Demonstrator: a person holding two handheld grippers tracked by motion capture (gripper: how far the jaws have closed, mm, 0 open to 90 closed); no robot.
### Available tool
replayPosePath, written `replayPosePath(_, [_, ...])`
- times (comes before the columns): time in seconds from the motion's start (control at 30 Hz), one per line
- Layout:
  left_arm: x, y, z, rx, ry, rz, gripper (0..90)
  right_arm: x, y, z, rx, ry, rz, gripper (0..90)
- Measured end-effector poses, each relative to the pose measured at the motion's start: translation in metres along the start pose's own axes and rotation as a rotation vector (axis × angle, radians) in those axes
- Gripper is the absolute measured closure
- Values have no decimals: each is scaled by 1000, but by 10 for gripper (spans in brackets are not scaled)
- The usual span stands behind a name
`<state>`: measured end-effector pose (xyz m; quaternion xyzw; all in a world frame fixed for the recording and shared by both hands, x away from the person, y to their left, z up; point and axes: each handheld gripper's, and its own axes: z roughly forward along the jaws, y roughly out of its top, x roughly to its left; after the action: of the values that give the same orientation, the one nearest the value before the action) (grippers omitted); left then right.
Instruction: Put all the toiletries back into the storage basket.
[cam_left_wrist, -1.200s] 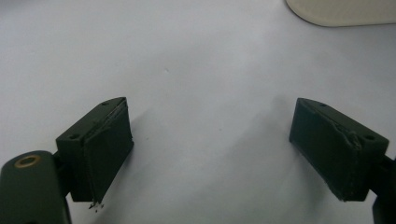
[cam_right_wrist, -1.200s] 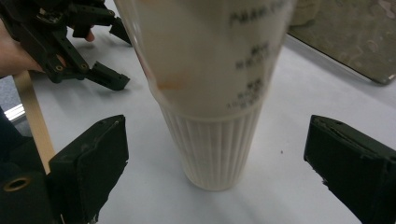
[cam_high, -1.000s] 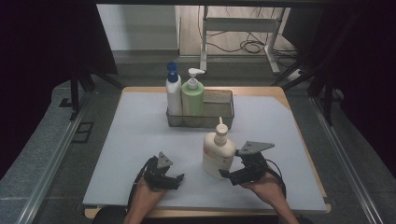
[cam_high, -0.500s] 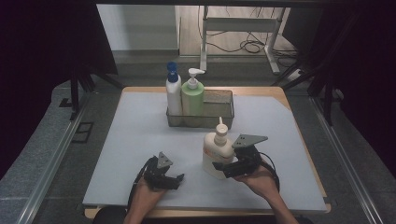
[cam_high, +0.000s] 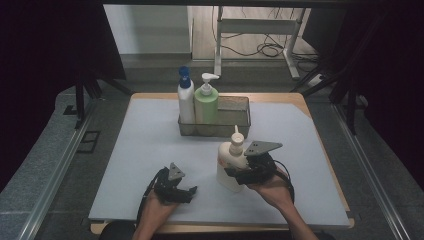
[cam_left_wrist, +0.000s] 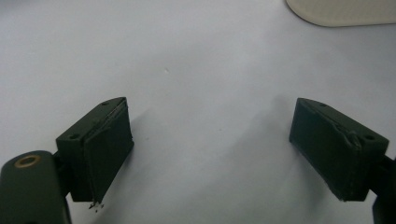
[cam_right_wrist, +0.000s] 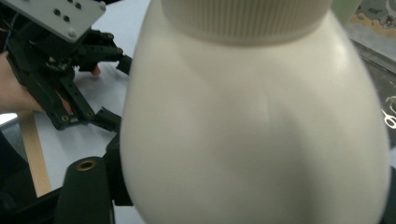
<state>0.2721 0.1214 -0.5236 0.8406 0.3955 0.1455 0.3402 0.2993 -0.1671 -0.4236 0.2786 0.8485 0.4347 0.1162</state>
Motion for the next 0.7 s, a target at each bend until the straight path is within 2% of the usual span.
replayPosePath(0.27, [0,0,0,0,0,0,125,-1,3,0,-9,0,16,372])
replayPosePath(0.4, [0,0,0,0,0,0,126,0,3,0,-9,-19,2,382])
replayPosePath(0.7, [0,0,0,0,0,0,126,1,5,0,-11,-27,-1,392])
